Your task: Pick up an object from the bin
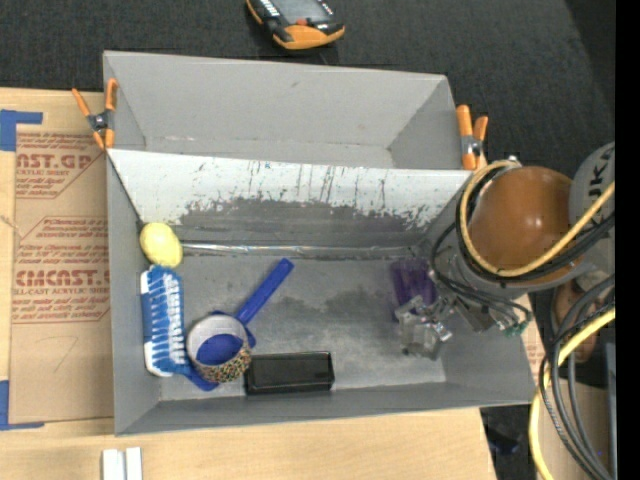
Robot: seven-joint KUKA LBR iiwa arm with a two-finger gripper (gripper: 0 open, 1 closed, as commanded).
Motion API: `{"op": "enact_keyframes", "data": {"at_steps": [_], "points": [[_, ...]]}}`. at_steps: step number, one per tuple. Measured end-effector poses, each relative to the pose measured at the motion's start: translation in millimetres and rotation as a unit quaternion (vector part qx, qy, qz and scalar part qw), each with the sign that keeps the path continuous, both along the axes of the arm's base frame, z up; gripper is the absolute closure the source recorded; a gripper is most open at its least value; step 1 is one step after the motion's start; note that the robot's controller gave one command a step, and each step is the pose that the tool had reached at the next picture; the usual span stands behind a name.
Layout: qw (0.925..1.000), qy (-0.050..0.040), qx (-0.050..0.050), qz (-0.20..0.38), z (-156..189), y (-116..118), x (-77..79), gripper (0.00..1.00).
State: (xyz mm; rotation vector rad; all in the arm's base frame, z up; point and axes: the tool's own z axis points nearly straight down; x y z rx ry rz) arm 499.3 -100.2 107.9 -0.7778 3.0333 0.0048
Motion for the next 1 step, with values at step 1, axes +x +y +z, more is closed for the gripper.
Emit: {"op": "enact_keyframes", "data": {"at_steps": [1], "points": [[1.0000,0.0000,0.000,0.000,0.0,-0.1,0.0,1.00]]}}
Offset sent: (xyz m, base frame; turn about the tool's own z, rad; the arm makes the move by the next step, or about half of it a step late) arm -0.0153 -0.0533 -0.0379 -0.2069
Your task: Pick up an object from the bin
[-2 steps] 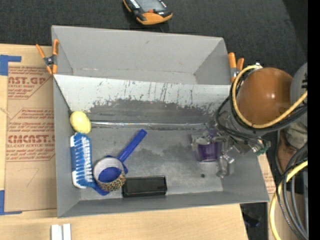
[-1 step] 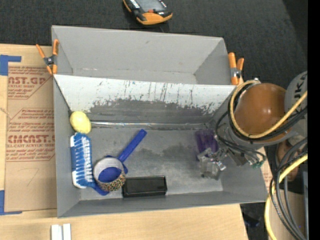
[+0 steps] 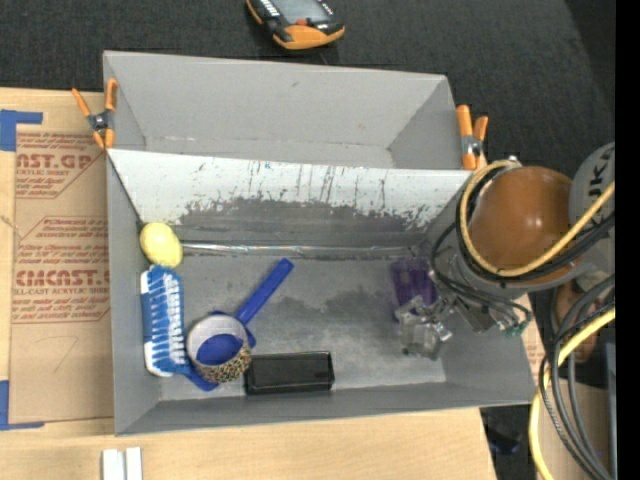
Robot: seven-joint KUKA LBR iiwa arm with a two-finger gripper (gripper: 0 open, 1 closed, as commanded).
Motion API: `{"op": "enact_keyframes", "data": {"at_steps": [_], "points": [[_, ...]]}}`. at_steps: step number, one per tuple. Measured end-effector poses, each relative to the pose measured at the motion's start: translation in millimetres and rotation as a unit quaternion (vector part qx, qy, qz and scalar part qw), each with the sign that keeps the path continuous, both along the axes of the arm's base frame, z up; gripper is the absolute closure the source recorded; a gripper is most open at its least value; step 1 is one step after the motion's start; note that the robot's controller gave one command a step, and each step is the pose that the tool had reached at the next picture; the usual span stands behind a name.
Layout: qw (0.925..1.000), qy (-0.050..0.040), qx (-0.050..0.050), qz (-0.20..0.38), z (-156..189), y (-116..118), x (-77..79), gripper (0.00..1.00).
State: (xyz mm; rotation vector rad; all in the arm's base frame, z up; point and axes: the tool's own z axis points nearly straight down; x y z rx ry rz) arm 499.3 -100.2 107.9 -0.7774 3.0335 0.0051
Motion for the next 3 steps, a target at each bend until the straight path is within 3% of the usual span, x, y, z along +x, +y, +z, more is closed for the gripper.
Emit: {"op": "enact_keyframes", "data": {"at_steps": [1,2,3], "points": [[0.9975,-0.0003,0.000,0.070,-26,-35,-10.1,1.00],[1.0000,-0.0016,0.001,0.009,-38,-41,-3.5,1.00],[0.9952,-0.0012,-0.001,0.098,-12,-53,-13.1,1.00]]}}
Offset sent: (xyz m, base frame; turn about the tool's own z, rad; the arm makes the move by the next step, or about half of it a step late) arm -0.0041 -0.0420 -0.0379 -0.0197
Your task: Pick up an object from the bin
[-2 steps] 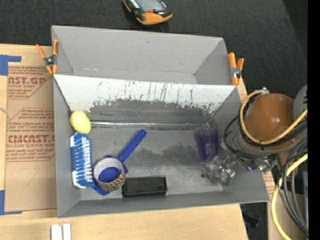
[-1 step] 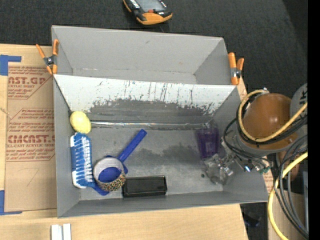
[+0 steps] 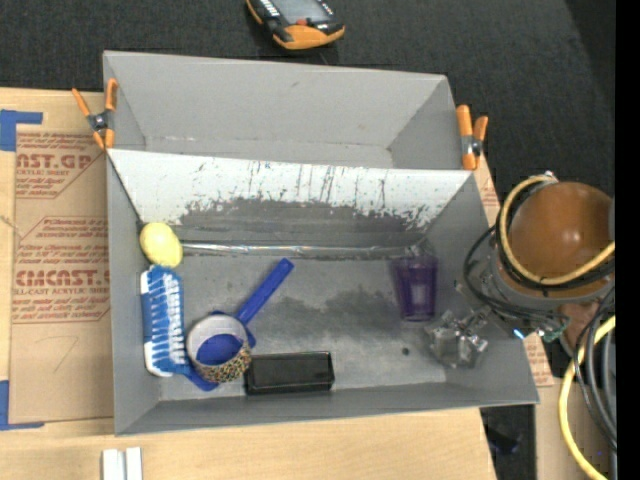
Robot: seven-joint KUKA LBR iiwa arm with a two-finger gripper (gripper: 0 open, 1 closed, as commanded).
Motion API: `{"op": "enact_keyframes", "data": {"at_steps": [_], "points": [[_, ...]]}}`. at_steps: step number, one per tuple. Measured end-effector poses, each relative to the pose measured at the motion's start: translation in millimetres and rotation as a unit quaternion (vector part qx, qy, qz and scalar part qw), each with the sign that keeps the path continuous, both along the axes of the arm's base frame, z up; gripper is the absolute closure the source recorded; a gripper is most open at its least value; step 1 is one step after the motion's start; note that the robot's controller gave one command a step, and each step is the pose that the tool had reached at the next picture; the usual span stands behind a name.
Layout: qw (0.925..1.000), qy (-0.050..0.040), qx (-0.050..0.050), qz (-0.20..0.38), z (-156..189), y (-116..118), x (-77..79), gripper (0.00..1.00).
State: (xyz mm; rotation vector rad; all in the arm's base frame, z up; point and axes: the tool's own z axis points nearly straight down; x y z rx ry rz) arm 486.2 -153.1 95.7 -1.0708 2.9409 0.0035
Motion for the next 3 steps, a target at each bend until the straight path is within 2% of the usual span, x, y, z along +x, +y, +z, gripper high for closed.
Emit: {"op": "enact_keyframes", "data": {"at_steps": [1,2,3], "points": [[0.9994,-0.0014,0.003,-0.033,-27,2,18.0,1.00],[0.9878,0.0005,0.003,-0.156,-26,41,2.2,1.00],[0.9584,0.0005,0.006,-0.285,-26,11,11.7,1.00]]}}
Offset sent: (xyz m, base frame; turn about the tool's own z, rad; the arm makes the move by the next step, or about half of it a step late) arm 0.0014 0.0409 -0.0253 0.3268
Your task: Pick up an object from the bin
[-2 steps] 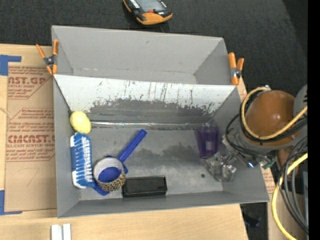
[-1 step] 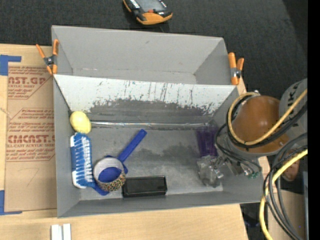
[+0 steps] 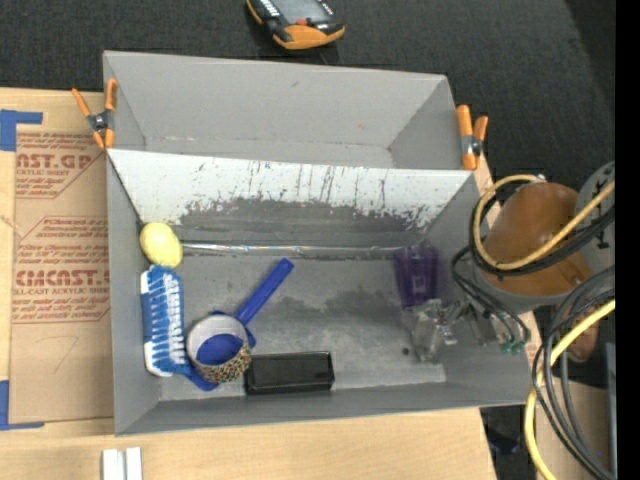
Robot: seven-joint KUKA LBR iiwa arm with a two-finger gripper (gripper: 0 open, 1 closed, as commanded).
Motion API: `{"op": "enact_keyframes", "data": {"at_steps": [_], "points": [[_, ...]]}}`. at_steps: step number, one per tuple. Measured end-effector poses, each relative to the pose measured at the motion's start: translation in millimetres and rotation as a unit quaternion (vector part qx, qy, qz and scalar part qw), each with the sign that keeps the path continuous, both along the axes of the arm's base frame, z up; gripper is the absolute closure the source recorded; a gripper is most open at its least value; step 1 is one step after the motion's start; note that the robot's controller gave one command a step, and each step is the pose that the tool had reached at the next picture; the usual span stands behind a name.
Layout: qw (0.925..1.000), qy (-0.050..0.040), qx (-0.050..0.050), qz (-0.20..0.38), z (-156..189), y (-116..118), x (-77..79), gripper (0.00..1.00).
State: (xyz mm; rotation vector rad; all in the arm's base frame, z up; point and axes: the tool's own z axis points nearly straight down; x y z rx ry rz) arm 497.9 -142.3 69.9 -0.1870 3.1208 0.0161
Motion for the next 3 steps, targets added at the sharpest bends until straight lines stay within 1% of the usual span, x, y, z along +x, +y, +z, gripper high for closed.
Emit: {"op": "enact_keyframes", "data": {"at_steps": [1,2,3], "points": [[0.9894,0.0002,-0.001,0.145,1,1,-12.1,1.00],[0.9945,0.0010,0.002,-0.104,14,16,-8.9,1.00],[0.9928,0.0016,0.003,-0.120,15,16,-6.8,1.00]]}}
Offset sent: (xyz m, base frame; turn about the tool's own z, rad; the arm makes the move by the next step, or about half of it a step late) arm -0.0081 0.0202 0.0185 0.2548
